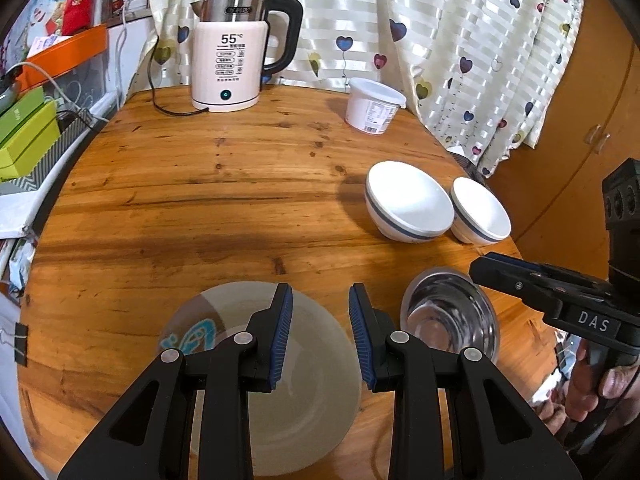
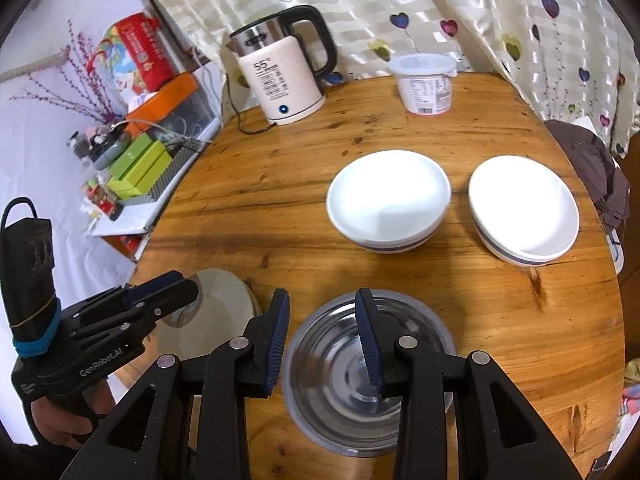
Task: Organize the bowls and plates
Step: 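Move the open left tool toward the white bowls beside the steel bowl, then close the left tool on the rim of a white bowl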
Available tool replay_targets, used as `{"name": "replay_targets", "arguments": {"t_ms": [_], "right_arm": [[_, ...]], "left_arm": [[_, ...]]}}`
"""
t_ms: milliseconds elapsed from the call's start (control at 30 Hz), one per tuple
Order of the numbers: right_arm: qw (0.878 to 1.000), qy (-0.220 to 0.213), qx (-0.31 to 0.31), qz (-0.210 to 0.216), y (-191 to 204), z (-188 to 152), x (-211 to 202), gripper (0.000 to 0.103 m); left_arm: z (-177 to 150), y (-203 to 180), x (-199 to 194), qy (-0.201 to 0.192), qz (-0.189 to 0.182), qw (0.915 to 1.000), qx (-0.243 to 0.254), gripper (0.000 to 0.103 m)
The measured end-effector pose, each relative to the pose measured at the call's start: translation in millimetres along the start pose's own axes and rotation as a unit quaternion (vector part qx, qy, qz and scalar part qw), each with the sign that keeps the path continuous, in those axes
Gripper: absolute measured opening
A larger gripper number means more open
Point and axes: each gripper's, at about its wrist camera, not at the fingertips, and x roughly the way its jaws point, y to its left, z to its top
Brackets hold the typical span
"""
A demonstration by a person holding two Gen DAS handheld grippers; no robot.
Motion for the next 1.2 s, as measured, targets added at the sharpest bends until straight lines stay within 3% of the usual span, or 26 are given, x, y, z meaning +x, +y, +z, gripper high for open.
{"name": "replay_targets", "arguments": {"t_ms": [533, 1200], "right_arm": [[0.998, -0.011, 0.047, -0.031, -40, 18, 7, 0.033], [0.996, -0.002, 0.078, -0.037, -69, 44, 38, 0.027]], "left_arm": [[33, -23, 35, 0.025, -0.036, 0.9990, 0.009, 0.030], [69, -40, 86, 0.043, -0.060, 0.9972, -0.006, 0.030]]}}
